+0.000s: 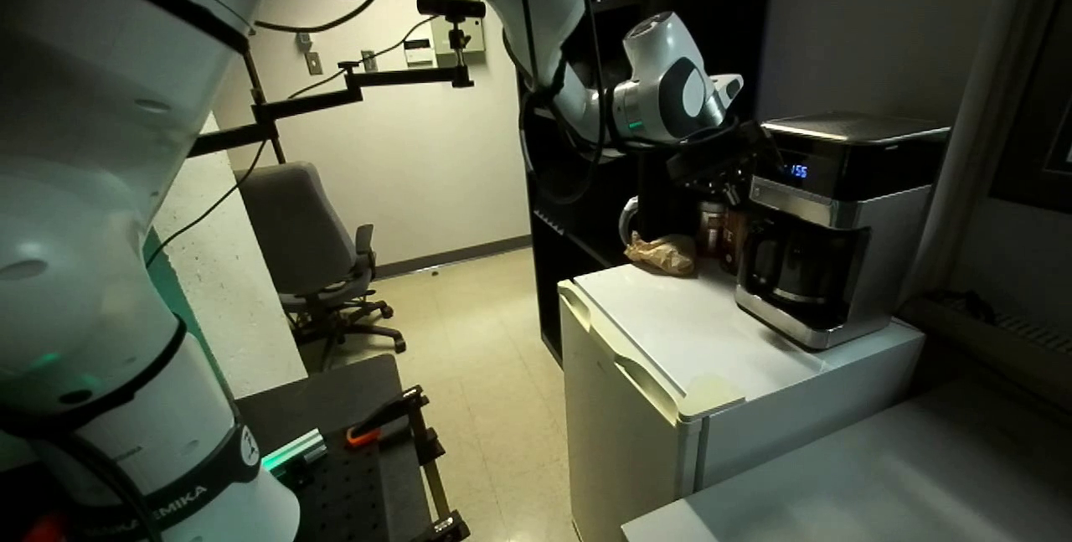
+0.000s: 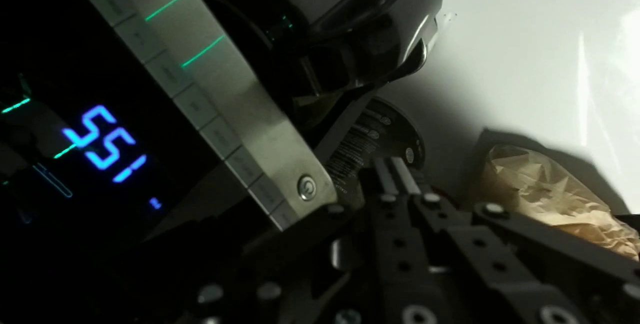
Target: Press the left button on the coffee machine
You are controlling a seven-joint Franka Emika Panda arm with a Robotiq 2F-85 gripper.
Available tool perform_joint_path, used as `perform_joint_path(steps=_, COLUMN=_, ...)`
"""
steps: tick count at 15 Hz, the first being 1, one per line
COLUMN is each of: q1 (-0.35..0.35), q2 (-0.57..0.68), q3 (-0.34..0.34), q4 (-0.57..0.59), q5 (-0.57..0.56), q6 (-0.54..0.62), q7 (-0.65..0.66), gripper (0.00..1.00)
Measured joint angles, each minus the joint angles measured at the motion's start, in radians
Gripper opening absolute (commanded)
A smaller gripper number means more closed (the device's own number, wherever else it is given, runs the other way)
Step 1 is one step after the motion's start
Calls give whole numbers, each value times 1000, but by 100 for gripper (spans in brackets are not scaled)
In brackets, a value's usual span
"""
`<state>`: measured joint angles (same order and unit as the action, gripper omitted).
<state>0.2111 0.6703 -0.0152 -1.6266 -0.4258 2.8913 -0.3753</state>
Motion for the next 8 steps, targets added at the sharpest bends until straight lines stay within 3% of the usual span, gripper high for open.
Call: perform_joint_path(steps=8, q1=-4, q2=-158, q3=13, q4=-191, q5=0, q6=1, q7=5, gripper=0)
